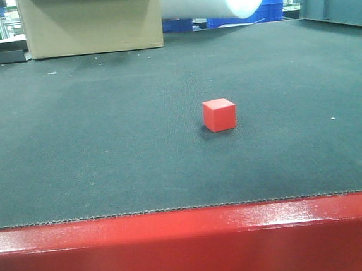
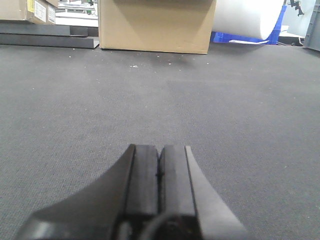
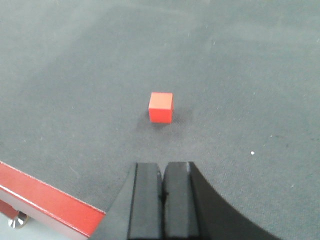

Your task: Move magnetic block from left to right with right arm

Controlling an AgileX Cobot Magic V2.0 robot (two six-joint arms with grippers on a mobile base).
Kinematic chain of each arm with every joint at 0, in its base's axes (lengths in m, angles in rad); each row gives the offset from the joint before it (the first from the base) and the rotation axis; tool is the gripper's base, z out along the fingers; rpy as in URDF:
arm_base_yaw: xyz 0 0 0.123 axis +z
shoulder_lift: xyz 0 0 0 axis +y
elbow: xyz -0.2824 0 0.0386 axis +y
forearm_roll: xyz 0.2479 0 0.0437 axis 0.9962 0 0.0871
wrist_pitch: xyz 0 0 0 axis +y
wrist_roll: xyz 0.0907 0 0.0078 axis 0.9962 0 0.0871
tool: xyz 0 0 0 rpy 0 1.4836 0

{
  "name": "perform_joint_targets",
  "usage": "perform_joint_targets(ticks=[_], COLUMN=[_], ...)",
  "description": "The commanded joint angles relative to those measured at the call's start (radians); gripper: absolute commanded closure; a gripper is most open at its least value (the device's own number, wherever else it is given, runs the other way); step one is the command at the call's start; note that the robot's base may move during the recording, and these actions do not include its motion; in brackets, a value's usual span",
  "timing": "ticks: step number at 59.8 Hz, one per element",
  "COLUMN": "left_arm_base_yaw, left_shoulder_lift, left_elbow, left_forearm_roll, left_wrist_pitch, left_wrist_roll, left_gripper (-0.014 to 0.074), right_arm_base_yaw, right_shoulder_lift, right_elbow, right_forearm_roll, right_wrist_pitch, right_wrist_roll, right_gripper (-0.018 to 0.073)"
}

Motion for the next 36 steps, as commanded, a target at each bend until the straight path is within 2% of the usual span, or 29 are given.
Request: perform_joint_targets(ticks=[1,19,26,30,36], left_arm_base_yaw=[-0.004,-0.004,-0.004,-0.004,-0.004], left_shoulder_lift=[-0.01,-0.01,-0.01,-0.01,-0.01], left_elbow=[0.009,0.009,0.009,0.009,0.009], left_forearm_roll=[0.001,0.001,0.001,0.001,0.001], left_wrist_pitch=[-0.082,-0.082,-0.082,-0.082,-0.082], left_wrist_roll=[0.0,0.0,0.0,0.0,0.0], left_gripper=[0.0713,0.0713,0.0713,0.0713,0.0713], right_arm_base_yaw=[0.0,0.0,-0.001,-0.014,-0.072], right_shoulder_lift=[-0.007,-0.007,-0.043,-0.106,-0.235], right_elbow=[-0.025,-0.025,-0.004,0.039,0.12], right_forearm_roll=[-0.012,-0.003,-0.054,-0.077,-0.081], right_wrist_pitch=[-0.067,-0.089,-0.117,-0.137,-0.152], right_wrist_roll=[-0.007,-0.007,-0.007,-0.007,-0.007], right_gripper=[0.0474,0.0474,0.0474,0.0474,0.0474])
